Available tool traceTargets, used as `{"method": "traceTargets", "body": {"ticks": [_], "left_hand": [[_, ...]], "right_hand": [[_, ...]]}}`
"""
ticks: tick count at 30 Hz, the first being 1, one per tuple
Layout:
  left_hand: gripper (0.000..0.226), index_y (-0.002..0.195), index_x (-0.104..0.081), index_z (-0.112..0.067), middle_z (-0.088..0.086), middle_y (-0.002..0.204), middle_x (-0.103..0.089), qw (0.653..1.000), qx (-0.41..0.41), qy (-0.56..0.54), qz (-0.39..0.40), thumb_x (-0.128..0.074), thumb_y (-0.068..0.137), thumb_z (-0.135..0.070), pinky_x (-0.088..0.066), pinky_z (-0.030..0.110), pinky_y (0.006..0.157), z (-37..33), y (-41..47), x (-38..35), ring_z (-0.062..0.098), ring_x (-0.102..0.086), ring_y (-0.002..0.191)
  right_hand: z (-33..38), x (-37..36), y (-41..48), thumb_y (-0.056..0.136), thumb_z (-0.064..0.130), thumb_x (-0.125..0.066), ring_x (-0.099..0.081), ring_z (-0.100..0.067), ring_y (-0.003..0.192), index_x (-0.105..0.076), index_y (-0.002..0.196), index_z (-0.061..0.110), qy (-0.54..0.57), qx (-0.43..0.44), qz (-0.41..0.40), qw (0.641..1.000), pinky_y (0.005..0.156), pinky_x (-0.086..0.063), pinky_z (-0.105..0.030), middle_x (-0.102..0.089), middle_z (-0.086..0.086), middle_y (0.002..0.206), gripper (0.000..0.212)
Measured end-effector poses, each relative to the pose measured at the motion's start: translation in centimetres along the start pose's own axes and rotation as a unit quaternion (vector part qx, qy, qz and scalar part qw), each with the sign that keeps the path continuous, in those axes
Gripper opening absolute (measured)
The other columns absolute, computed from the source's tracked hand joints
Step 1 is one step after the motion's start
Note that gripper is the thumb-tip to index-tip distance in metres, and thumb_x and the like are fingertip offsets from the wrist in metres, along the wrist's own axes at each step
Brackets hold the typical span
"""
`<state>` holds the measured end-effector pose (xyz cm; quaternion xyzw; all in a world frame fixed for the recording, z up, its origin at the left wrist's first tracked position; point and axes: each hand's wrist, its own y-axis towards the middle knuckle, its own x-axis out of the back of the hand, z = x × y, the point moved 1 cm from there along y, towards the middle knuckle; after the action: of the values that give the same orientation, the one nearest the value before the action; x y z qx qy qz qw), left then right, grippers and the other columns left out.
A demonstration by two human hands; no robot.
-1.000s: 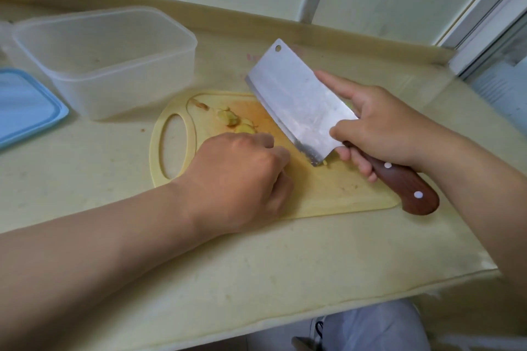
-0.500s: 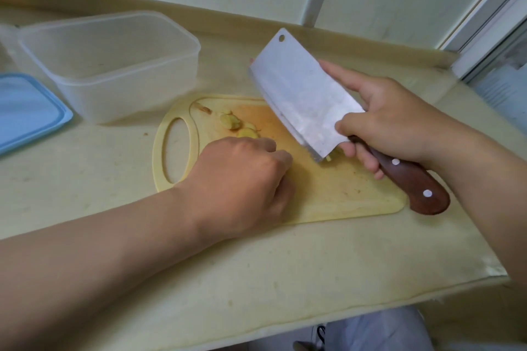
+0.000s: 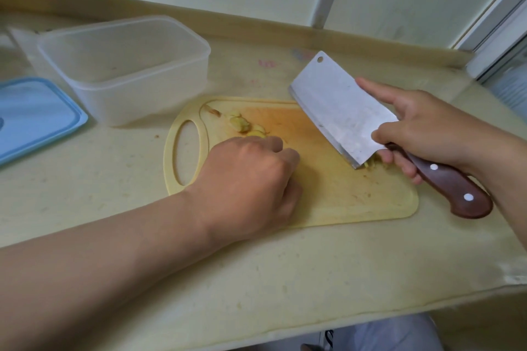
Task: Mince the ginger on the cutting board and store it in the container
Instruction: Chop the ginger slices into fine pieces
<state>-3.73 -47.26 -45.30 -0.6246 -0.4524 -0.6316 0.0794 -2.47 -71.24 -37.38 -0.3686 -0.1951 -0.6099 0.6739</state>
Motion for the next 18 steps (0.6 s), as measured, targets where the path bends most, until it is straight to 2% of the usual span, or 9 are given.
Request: {"method": "traceTargets", "body": {"ticks": [3, 6, 8, 10, 14, 18], "left_hand": [[0.02, 0.079, -0.06, -0.01, 0.005, 0.071, -0.054, 0.998, 0.049, 0.013, -0.033, -0.05, 0.079, -0.026, -0.042, 0.034, 0.048, 0.4, 0.3, 0.5, 0.032, -0.052, 0.06], [0.023, 0.091, -0.062, -0.01, 0.008, 0.083, -0.058, 0.995, 0.077, 0.035, -0.058, -0.056, 0.077, -0.028, -0.046, 0.042, 0.058, 2.1, 1.2, 1.4, 0.033, -0.051, 0.07], [0.031, 0.097, -0.064, -0.01, 0.008, 0.087, -0.061, 0.996, 0.06, 0.051, -0.034, -0.055, 0.077, -0.032, -0.047, 0.043, 0.067, 3.1, 1.6, 1.8, 0.033, -0.051, 0.073], [0.038, 0.1, -0.066, -0.012, 0.006, 0.088, -0.064, 0.997, 0.047, 0.063, 0.004, -0.052, 0.076, -0.039, -0.046, 0.042, 0.07, 3.6, 1.9, 1.9, 0.033, -0.053, 0.076], [0.047, 0.103, -0.069, -0.019, 0.001, 0.092, -0.066, 0.994, 0.04, 0.079, 0.067, -0.047, 0.075, -0.05, -0.044, 0.04, 0.073, 3.7, 2.0, 2.0, 0.031, -0.056, 0.081], [0.052, 0.107, -0.07, -0.023, -0.002, 0.099, -0.067, 0.991, 0.041, 0.088, 0.094, -0.043, 0.077, -0.055, -0.045, 0.043, 0.077, 3.9, 2.0, 2.2, 0.03, -0.057, 0.087]], "right_hand": [[0.0, 0.1, 0.0, 0.097, -0.004, -0.05, -0.05, -0.028, 0.048, -0.035, 0.147, 0.067, 0.036, 0.015, 0.006, 0.999, 0.045, -0.049, -0.036, -0.059, -0.012, 0.054, 0.089], [0.9, -0.3, 0.6, 0.098, -0.006, -0.051, -0.046, -0.026, 0.044, -0.051, 0.118, 0.076, 0.112, 0.052, 0.02, 0.992, 0.04, -0.044, -0.031, -0.057, -0.012, 0.052, 0.084], [1.5, -0.8, 1.4, 0.099, -0.007, -0.05, -0.045, -0.023, 0.039, -0.053, 0.104, 0.078, 0.143, 0.079, 0.033, 0.986, 0.037, -0.043, -0.029, -0.056, -0.011, 0.052, 0.085], [2.0, -1.3, 2.0, 0.098, -0.008, -0.049, -0.044, -0.021, 0.037, -0.051, 0.104, 0.077, 0.157, 0.101, 0.048, 0.981, 0.036, -0.043, -0.028, -0.057, -0.011, 0.053, 0.086], [1.4, -1.5, 2.6, 0.097, -0.008, -0.05, -0.044, -0.023, 0.037, -0.042, 0.122, 0.075, 0.155, 0.121, 0.066, 0.978, 0.038, -0.044, -0.03, -0.058, -0.013, 0.056, 0.087], [0.4, -1.4, 2.5, 0.098, -0.006, -0.051, -0.046, -0.024, 0.038, -0.043, 0.12, 0.079, 0.156, 0.112, 0.062, 0.979, 0.041, -0.045, -0.032, -0.058, -0.016, 0.06, 0.089]]}}
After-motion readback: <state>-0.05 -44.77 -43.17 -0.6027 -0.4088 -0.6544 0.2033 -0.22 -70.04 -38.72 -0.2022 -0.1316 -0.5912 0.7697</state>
